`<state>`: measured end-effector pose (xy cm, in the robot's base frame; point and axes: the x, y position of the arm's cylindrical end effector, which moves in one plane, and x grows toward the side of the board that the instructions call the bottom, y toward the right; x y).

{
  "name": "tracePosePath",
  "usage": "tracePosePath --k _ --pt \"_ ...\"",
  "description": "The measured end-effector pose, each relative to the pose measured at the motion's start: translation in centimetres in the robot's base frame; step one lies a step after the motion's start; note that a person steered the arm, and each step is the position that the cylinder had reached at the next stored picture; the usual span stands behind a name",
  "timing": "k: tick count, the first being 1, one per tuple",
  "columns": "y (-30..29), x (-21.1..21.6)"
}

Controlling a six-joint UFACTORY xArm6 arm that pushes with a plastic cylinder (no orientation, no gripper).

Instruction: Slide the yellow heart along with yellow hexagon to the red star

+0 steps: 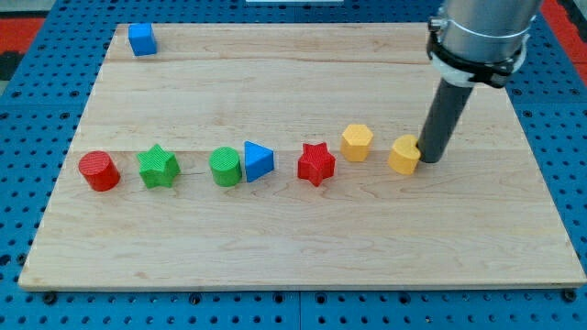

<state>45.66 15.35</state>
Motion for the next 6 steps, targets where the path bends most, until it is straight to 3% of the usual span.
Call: tracePosePath --k 6 --pt "-8.6 0.3"
